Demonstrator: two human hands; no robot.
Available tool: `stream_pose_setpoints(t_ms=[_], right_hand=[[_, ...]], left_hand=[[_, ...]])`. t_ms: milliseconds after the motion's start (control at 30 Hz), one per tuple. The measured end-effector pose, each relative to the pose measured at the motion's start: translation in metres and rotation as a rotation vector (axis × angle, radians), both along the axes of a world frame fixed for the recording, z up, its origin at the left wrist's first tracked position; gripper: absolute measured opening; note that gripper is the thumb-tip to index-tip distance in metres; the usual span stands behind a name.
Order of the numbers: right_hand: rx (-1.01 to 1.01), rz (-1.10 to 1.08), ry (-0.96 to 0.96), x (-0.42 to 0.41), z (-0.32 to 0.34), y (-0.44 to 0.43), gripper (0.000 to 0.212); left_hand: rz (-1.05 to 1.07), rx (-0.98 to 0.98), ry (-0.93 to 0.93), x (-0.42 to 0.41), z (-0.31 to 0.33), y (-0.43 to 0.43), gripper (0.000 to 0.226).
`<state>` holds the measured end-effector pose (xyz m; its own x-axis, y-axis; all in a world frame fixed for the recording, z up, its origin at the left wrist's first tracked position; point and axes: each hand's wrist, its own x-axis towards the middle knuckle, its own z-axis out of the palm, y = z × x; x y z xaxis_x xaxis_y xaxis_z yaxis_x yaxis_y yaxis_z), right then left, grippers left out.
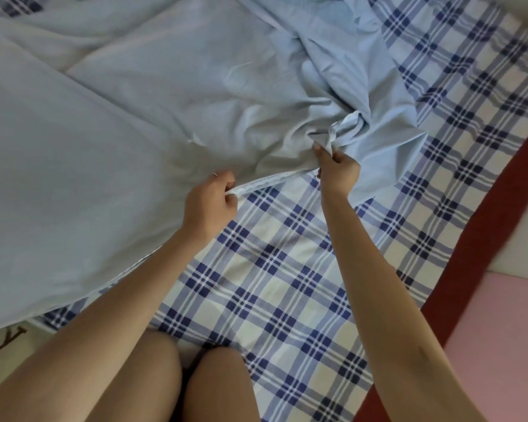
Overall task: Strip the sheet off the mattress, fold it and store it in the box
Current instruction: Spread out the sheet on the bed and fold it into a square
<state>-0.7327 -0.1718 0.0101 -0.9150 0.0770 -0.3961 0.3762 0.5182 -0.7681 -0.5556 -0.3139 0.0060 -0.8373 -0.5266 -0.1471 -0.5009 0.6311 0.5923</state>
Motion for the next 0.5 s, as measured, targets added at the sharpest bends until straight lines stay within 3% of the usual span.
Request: stream_pose_setpoints(t_ms=[133,200,267,367,500], right_hand=[[-0.099,-0.091,-0.062,-0.003,0.010,0.005,0.039],[-0.354,-0.081,-0.100,-0.006,0.016,0.004,0.030],[-0.593,-0.178,-0.159,-0.007,0.014,0.000,0.007],[-0.546,-0.378,-0.267,-0.004,-0.006,0.001,0.032],[-0.589,-0.332,-0.508,0.008,-0.020,-0.010,0.018]], left_hand=[[-0.057,0.042,0.039,-0.005,0.009,-0.012,0.012],[-0.095,0.016,0.050,-0.005,0.012,-0.014,0.013],[-0.091,0.032,0.049,-0.004,0.012,-0.015,0.012],[0.072,0.175,0.068,-0.007,0.010,-0.019,0.013],[0.160,0.290,0.096,-0.009,0.007,-0.030,0.007]])
